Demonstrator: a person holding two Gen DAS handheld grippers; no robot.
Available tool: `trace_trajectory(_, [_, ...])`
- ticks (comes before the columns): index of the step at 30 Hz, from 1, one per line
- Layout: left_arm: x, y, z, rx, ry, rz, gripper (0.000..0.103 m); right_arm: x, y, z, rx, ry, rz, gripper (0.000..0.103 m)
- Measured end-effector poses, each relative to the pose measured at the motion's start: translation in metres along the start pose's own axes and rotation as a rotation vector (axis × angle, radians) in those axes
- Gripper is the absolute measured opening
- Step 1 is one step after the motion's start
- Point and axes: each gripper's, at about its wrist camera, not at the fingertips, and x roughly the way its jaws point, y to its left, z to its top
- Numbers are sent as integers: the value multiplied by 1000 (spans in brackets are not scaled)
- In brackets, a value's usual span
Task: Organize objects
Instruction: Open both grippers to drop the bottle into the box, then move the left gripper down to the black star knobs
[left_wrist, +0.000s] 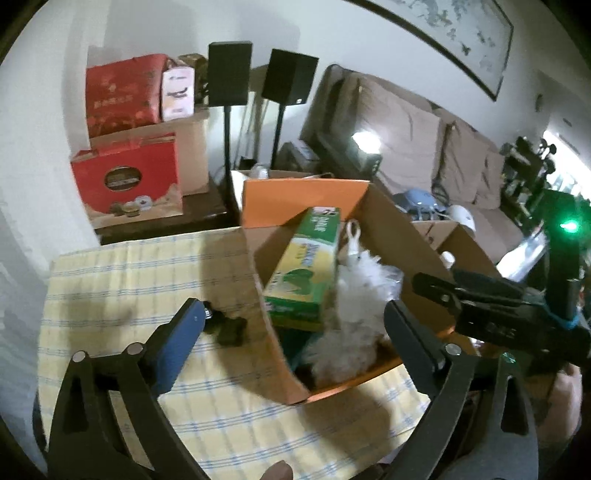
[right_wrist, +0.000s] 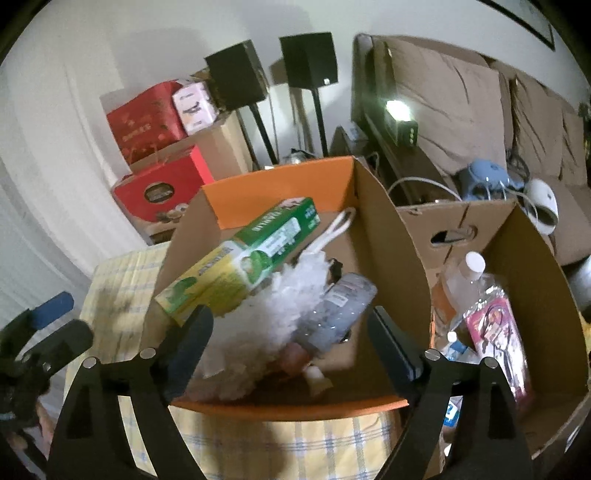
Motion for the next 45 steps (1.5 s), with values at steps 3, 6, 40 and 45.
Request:
trace_trajectory(3, [-3,9,-3,-12,-10,37,103,-6,16,-3,-54,-23,-22,96])
trace_trajectory(6, [-6,19,-5,-29,-14,61,103,-11,31,-6,-108,-45,-47,102])
trace_trajectory(40, [56,118,-53,-207,164,-8,83,-24,115,-10,-170,-53,180,103])
trace_trajectory(45, [87,120,-48,-252,225,-58,64,-24,98,-6,-135,-55,180,103])
